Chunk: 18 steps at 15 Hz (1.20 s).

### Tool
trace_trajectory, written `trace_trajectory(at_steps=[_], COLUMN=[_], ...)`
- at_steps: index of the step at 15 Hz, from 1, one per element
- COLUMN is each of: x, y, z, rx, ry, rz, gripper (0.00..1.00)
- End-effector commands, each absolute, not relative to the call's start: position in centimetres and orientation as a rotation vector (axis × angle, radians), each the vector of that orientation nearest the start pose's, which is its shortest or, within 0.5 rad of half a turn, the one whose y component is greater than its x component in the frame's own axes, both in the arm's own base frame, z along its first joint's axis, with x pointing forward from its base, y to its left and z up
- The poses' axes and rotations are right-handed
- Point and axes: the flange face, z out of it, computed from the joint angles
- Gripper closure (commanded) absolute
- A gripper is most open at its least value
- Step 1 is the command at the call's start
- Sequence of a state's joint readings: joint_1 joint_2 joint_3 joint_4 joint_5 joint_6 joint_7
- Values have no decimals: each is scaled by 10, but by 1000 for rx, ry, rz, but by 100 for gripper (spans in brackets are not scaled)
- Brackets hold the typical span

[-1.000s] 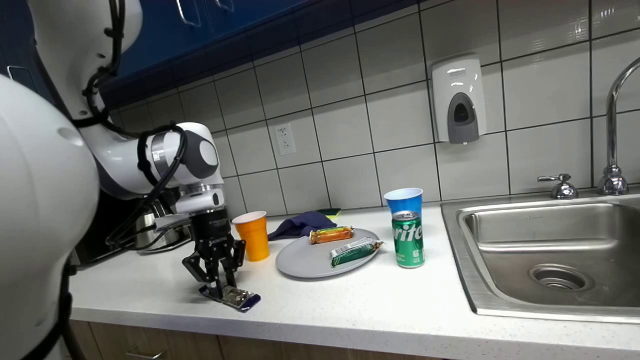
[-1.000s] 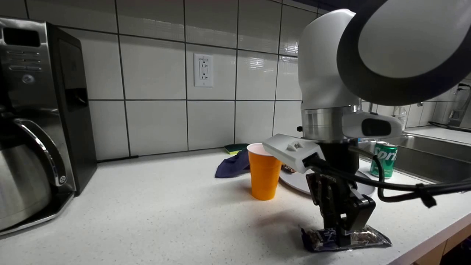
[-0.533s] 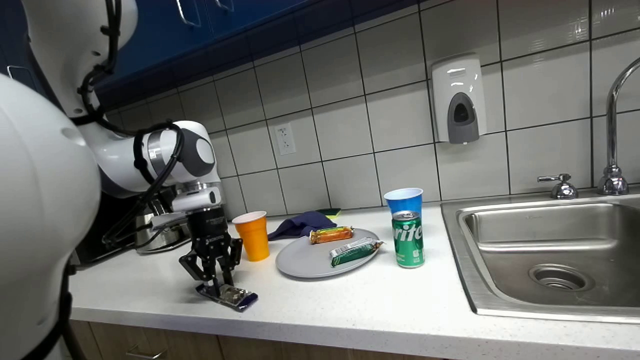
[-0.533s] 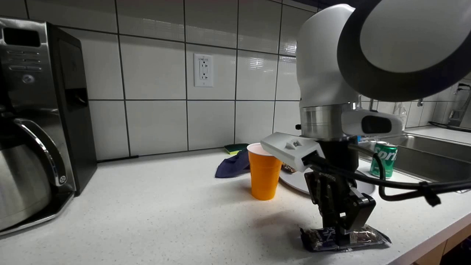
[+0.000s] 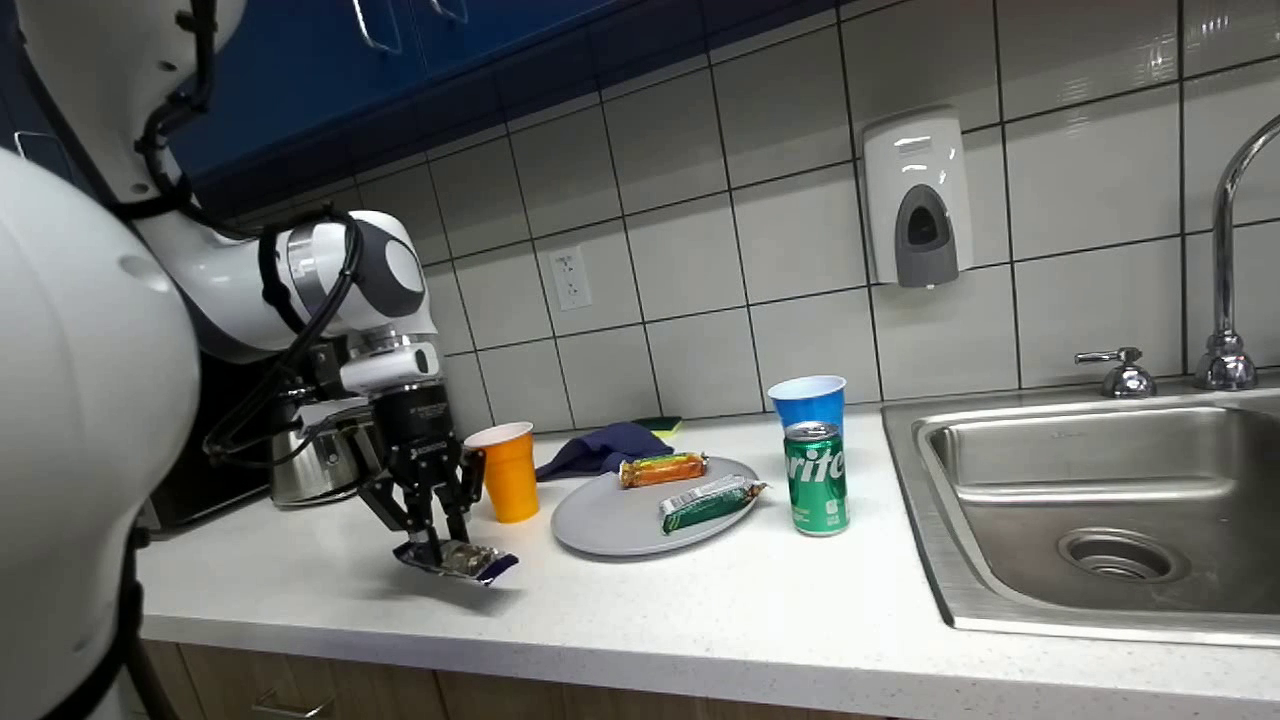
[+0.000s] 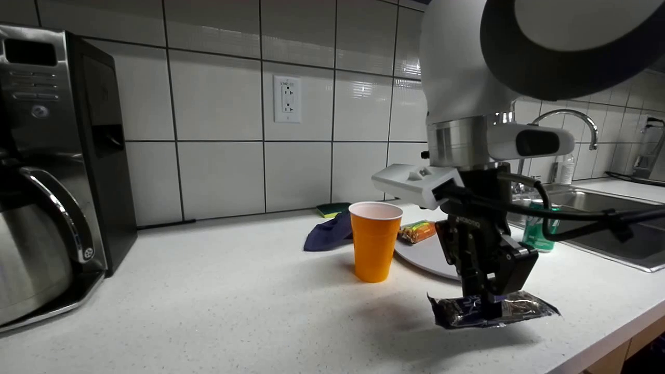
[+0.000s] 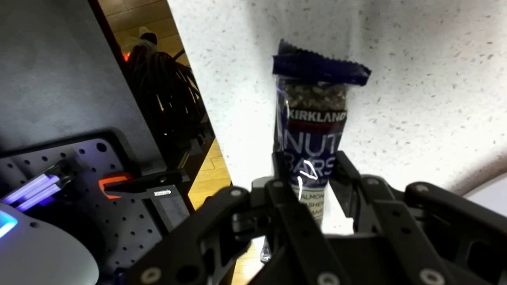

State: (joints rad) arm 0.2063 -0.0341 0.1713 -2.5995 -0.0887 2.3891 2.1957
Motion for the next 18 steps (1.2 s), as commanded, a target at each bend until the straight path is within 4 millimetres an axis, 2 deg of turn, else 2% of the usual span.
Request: trace_trajectory(at_steps=[1, 13, 18], x=[396, 451, 477], y=[137, 59, 35], z=[275, 290, 280], rx=[-2108, -1910, -1853], ry=[2588, 2668, 2689], rz=[-83, -143, -124], gripper=[92, 92, 92])
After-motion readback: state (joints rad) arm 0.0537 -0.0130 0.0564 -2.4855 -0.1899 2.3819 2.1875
